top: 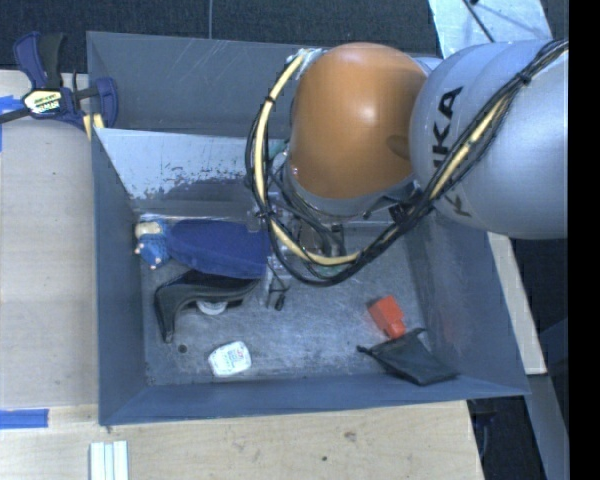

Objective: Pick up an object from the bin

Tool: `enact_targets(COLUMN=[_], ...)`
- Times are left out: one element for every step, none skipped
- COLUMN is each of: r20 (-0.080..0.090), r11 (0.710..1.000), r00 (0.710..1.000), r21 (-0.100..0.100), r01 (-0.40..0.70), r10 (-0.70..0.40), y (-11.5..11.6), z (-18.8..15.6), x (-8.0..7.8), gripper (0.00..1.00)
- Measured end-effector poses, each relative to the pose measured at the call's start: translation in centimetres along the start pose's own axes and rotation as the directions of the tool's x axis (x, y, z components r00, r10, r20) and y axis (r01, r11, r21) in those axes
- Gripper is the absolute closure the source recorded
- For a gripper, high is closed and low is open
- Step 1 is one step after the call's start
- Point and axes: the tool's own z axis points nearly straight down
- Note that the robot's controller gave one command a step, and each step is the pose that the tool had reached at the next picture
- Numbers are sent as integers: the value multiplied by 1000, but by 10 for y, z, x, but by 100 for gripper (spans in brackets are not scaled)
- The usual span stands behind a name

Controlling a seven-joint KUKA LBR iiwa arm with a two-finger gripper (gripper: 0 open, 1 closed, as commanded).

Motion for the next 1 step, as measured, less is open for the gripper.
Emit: enact_targets(r20=[-1], r11=[1000], r00=[1000], r21=[0], r01=[30], r10=[-30], y=[58], z=[114], x=[30], gripper=[0])
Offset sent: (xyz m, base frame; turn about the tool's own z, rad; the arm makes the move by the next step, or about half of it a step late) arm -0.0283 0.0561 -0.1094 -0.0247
